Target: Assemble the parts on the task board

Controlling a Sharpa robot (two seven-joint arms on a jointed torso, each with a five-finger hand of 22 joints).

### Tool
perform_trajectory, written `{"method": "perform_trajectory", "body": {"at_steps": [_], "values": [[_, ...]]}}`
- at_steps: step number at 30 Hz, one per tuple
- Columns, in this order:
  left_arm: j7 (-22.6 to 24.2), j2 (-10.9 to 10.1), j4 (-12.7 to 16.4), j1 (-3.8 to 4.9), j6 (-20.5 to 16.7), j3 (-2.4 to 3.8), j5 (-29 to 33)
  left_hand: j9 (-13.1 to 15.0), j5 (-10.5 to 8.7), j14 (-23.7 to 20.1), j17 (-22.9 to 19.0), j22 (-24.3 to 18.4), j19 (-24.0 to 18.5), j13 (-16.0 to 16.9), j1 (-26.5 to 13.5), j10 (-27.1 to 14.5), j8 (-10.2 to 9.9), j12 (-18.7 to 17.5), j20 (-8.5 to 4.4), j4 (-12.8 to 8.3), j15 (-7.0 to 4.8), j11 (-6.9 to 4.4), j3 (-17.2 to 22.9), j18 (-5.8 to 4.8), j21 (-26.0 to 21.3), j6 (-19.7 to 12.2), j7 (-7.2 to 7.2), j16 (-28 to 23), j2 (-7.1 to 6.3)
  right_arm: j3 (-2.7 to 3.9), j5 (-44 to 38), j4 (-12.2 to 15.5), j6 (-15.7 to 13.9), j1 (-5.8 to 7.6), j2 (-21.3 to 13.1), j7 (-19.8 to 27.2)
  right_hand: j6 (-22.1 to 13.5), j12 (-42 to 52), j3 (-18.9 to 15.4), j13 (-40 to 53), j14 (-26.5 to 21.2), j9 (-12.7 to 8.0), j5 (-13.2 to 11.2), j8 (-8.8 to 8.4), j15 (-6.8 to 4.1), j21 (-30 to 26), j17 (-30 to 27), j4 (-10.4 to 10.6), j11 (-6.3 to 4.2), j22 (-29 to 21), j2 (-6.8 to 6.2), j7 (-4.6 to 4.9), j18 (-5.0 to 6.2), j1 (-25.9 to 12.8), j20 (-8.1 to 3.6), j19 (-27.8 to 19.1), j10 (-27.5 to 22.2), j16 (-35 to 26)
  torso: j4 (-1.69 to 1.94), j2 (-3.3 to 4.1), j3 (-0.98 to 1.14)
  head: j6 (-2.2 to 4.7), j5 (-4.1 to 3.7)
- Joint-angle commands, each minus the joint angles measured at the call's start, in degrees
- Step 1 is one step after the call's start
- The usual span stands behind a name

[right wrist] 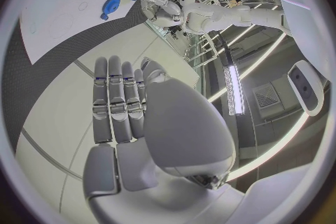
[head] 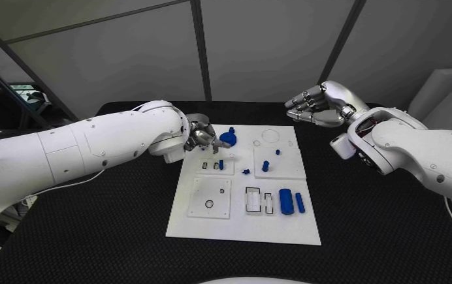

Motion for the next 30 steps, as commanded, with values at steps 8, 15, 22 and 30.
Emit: {"method": "perform_trajectory", "body": {"at_steps": [8, 15, 22, 30], "values": [[-2.9, 3.0, -2.0, 0.51, 3.2, -0.73, -4.1, 0.4, -0.23, 5.5, 12.7, -0.9, -0.8, -0.9, -0.4, -1.1, -0.4, -0.9, 0.25, 0.0, 0.18, 0.22, -1.0, 0.1, -0.7, -1.2, 0.2, 0.0, -0.07, 0.05, 1.5, -1.0, -0.7, 0.14, 1.0, 0.6, -1.0, -1.5, 1.0, -0.2, -0.2, -0.1, -0.1, -0.84, 0.96, -1.9, -1.2, -0.1, 1.09, -1.2, -0.99, 0.89, 0.5, -0.6, 0.92, -0.2, -1.0, -2.1, -0.04, 0.18, 0.0, -0.35, 0.18], [-3.2, 4.1, -2.9, 0.56, 6.3, -0.85, -4.9, 0.5, -0.1, 5.4, 12.6, -0.8, -0.8, -1.1, -0.3, -1.2, -0.4, -1.1, 0.29, 0.0, 0.22, 0.25, -1.1, 0.08, -0.7, -1.3, 0.22, 0.0, 0.09, 0.04, 1.5, -1.5, -0.7, 0.13, 1.4, 0.3, -1.4, -1.8, 1.2, -0.2, -0.3, -0.1, 0.0, -0.85, 1.14, -2.5, -1.6, -0.1, 1.3, -1.6, -1.19, 1.06, 0.49, -0.9, 1.11, -0.2, -1.3, -2.6, -0.03, 0.25, 0.0, -0.72, 0.12], [-3.4, 4.8, -3.8, 0.56, 7.9, -0.97, -5.7, 0.6, 0.03, 5.4, 12.6, -0.9, -0.8, -1.3, -0.3, -1.4, -0.4, -1.3, 0.35, 0.0, 0.28, 0.3, -1.2, 0.11, -0.8, -1.2, 0.24, 0.0, 0.42, 0.03, 1.5, -1.9, -0.6, 0.13, 1.6, 0.1, -1.5, -1.9, 1.3, -0.2, -0.3, -0.1, 0.1, -0.84, 1.21, -2.7, -1.7, 0.0, 1.37, -1.8, -1.27, 1.13, 0.5, -1.1, 1.18, -0.2, -1.5, -2.8, -0.06, 0.3, -0.05, -1.06, 0.2], [-3.5, 4.9, -4.2, 0.56, 8.8, -0.98, -6.3, 0.8, 0.25, 5.4, 12.6, -0.6, -0.7, -1.0, -0.2, -1.3, -0.2, -1.0, 0.41, 0.0, 0.3, 0.28, -1.3, 0.06, -0.7, -1.0, 0.19, 0.0, 0.72, 0.02, 1.5, -2.3, -0.5, 0.13, 1.9, 0.0, -1.6, -2.0, 1.4, -0.2, -0.3, -0.1, 0.2, -0.82, 1.25, -2.9, -1.8, -0.1, 1.41, -1.9, -1.29, 1.16, 0.5, -1.2, 1.23, -0.2, -1.6, -2.9, 0.0, 0.3, -0.05, -1.28, 0.18]]}}
